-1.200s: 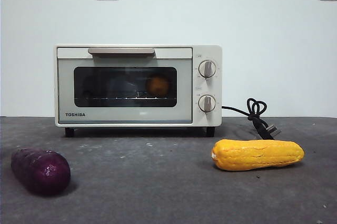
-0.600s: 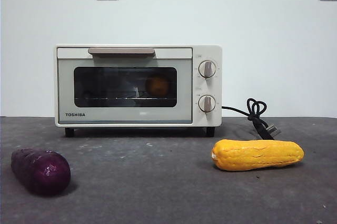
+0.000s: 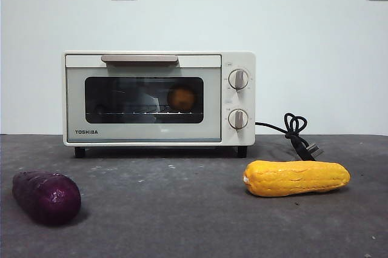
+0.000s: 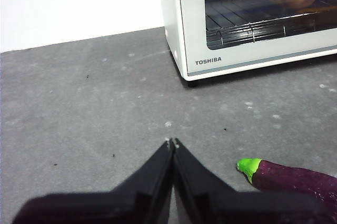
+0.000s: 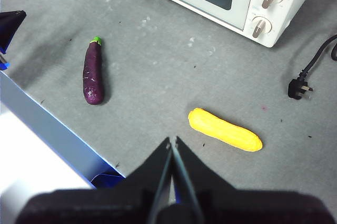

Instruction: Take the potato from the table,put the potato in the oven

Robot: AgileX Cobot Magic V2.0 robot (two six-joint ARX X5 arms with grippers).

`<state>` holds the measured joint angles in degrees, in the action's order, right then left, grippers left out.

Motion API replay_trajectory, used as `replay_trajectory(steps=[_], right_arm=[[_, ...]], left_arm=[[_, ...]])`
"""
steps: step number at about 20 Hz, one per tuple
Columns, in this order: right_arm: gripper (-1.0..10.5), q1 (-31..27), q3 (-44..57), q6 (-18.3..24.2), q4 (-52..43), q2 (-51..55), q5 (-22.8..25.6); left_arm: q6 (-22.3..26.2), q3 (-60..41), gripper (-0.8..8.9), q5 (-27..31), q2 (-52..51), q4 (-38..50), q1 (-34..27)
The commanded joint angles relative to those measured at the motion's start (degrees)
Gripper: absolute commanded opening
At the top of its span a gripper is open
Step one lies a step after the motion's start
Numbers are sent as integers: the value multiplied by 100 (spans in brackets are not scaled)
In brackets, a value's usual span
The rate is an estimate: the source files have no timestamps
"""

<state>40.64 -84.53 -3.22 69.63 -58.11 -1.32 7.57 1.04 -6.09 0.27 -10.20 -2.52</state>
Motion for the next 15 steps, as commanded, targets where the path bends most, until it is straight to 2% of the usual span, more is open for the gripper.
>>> replay_trajectory(steps=[1, 6, 8, 10, 11, 12, 14, 15], right_arm=[[2, 4, 0, -55, -11, 15, 15], [2, 4, 0, -44, -11, 15, 15], [2, -4, 0, 273, -39, 26, 31], [2, -323, 7, 568, -203, 232, 175], [2, -664, 28, 761, -531, 341, 101], [2, -1058, 111, 778, -955, 514, -170], [2, -1912, 525, 656, -1843, 927, -1200], [2, -2321, 841, 634, -2216, 1189, -1537]], left_arm=[[-52, -83, -4, 9, -15, 7, -17], [-50, -83, -4, 9, -15, 7, -17], [-50, -83, -4, 9, -15, 7, -17], [-50, -83, -4, 9, -15, 7, -17], [-50, -83, -4, 11, -15, 7, -17], [-50, -83, -4, 11, -15, 7, -17], [-50, -83, -4, 9, -13, 7, -17], [-50, -83, -4, 9, -13, 9, -17]])
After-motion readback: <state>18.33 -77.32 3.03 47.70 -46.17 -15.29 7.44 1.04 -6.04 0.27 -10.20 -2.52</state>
